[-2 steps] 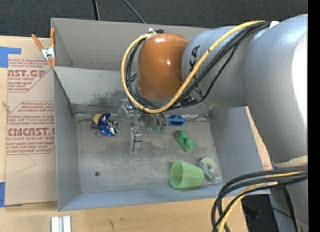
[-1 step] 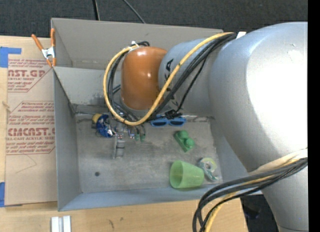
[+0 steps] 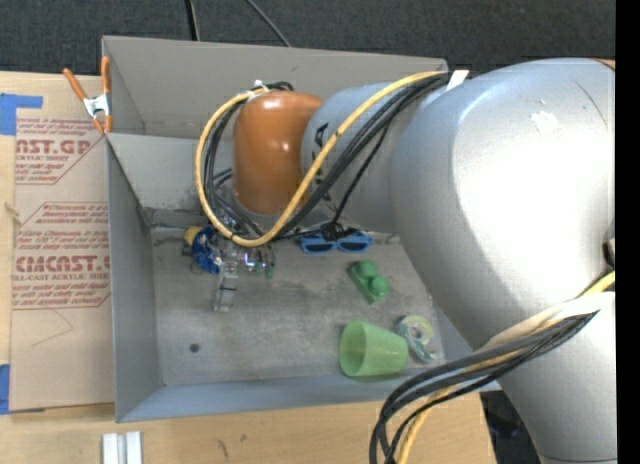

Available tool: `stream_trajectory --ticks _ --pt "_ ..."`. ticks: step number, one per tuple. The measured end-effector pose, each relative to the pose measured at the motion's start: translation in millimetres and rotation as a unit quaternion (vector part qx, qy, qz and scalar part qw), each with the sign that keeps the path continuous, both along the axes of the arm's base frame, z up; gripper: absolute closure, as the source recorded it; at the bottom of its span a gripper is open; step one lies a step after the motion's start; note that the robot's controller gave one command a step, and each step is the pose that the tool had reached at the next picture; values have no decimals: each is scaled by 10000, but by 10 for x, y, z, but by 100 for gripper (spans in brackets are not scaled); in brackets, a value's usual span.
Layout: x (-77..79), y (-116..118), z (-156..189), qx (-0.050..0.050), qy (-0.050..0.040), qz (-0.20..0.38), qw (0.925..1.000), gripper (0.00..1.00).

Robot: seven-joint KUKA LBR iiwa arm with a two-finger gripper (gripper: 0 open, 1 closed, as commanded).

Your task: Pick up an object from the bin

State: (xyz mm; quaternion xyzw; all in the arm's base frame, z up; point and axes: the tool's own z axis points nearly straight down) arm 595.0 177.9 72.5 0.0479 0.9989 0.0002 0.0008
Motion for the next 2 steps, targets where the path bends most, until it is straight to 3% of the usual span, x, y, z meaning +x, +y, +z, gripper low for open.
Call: stream_trajectory --ticks 1,2 --pt "21 11 30 17 -41 -1 10000 100" --pt "-2 4 2 5 -2 1 10000 0"
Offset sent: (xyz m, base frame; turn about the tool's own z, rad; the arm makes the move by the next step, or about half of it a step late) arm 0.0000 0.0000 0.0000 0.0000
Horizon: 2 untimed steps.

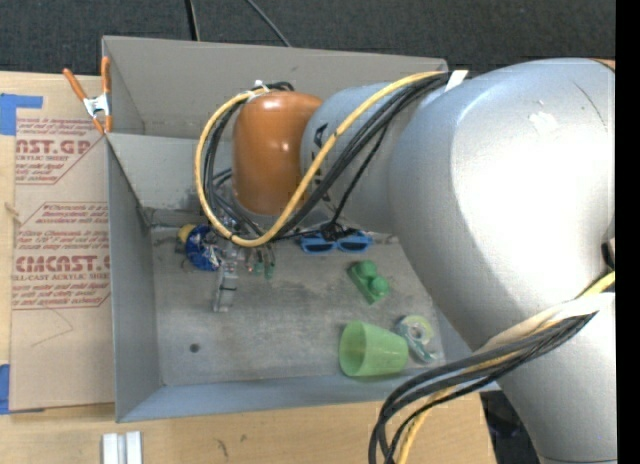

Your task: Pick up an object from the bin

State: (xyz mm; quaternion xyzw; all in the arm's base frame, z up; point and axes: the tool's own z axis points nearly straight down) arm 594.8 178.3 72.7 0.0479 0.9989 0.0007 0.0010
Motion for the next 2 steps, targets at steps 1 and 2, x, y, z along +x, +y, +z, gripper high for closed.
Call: stream_trajectory --ticks 1,2 --pt "7 -3 -8 5 -22 -5 10000 100" --pt "-9 -1 -26 1 1 -1 10000 0"
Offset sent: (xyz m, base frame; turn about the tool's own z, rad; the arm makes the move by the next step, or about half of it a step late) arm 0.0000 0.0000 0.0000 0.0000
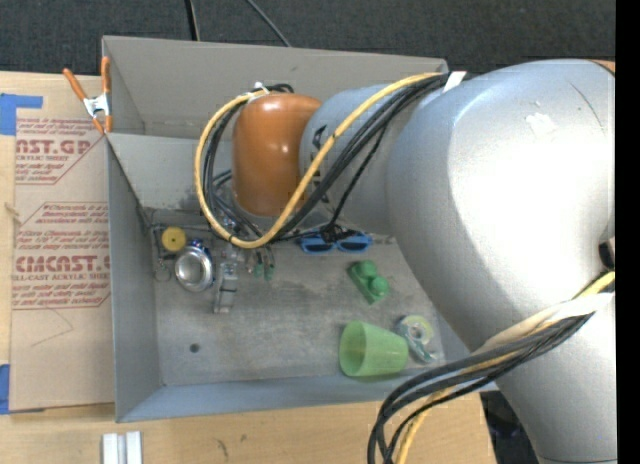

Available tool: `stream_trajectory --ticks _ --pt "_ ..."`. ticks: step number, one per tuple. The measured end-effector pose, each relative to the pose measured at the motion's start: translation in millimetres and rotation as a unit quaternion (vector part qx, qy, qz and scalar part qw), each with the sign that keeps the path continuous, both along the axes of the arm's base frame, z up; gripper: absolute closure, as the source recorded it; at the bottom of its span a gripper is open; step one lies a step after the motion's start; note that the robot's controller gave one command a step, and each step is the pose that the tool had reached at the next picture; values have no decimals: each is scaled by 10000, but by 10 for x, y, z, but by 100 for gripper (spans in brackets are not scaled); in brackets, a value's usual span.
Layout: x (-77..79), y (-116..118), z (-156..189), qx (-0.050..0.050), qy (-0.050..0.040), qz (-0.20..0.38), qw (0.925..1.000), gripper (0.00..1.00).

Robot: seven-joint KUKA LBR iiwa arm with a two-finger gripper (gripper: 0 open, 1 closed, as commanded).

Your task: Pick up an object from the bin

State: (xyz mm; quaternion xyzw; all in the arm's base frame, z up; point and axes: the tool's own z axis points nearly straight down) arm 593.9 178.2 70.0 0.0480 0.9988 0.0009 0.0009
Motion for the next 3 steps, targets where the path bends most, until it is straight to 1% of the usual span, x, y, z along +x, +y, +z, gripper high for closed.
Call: stream_trajectory --ticks 1,2,3 --pt "-14 454 -1 1 0 170 9999 0" --pt "-10 427 -3 -6 4 154 9999 100" --pt "-126 350 1311 4 -41 364 9993 100"
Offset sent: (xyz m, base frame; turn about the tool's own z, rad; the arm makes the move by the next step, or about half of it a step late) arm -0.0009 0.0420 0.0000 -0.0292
